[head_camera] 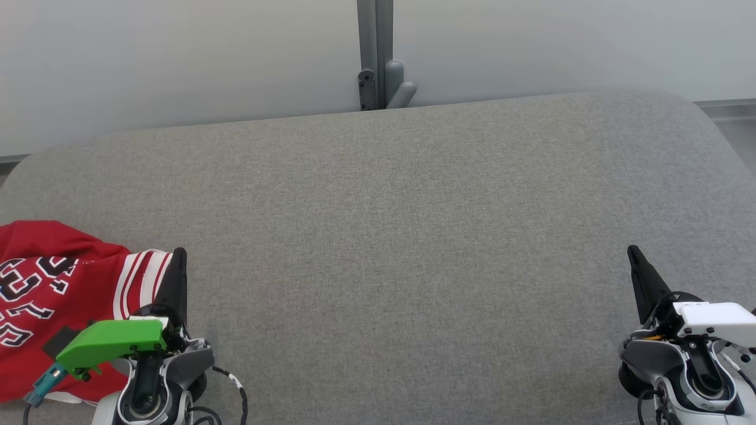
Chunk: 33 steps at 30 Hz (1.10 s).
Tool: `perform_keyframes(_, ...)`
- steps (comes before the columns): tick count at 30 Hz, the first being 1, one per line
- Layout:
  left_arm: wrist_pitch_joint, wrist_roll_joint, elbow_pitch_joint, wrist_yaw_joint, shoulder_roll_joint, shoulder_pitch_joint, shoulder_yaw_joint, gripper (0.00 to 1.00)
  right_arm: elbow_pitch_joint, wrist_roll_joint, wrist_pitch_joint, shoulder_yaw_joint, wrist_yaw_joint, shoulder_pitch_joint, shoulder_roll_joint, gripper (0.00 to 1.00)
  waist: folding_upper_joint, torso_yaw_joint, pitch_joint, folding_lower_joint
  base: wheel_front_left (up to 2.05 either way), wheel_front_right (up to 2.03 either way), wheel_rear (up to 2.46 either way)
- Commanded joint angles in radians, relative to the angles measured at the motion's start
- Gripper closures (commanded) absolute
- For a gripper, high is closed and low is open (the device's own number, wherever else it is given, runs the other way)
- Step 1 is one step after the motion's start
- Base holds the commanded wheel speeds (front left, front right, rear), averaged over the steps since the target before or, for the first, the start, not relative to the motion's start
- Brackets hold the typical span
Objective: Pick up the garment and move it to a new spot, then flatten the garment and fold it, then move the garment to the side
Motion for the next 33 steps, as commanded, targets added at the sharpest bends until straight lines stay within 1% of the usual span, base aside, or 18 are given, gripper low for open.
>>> perform_keyframes(1,-0.003,0.002,-0.001,-0.006,0.001,-0.013,0.001,1.0,0.002,-0.002,0.0,0.0,0.0,-0.007,-0.001,1.0,-0.0001,0.0,0.0,0.0,0.0,0.0,0.0)
perform_keyframes(11,-0.003,0.002,-0.001,-0.006,0.001,-0.013,0.001,1.0,0.002,-0.002,0.0,0.0,0.0,-0.007,-0.001,1.0,-0.0001,0.0,0.0,0.0,0.0,0.0,0.0)
perform_keyframes(12,0.0,0.0,0.002,0.0,0.0,0.001,-0.001,0.0,0.003,0.0,0.0,0.0,0.0,0.002,0.001,0.0,-0.0001,0.0,0.0,0.0,0.0,0.0,0.0)
perform_keyframes(17,0.0,0.0,0.045,0.003,-0.007,0.048,-0.006,0.0,0.044,0.0,-0.001,0.002,0.0,0.045,0.016,0.0,-0.0001,0.0,0.0,0.0,0.0,0.0,0.0)
perform_keyframes(26,-0.04,0.018,0.014,0.002,-0.005,0.058,-0.046,0.0,0.012,-0.017,-0.052,0.047,0.0,0.06,0.013,0.0,-0.0001,0.001,0.0,0.0,0.0,0.0,0.0)
perform_keyframes(30,-0.059,0.061,-0.002,0.002,0.002,0.06,-0.062,0.0,-0.001,-0.051,-0.074,0.061,0.0,0.064,0.01,0.0,-0.0001,0.002,0.0,0.0,0.0,0.0,0.0)
perform_keyframes(33,-0.075,0.138,-0.026,0.002,0.001,0.064,-0.068,0.0,-0.012,-0.125,-0.094,0.063,0.0,0.068,0.01,0.0,-0.0001,0.004,0.001,0.0,0.0,0.0,0.0)
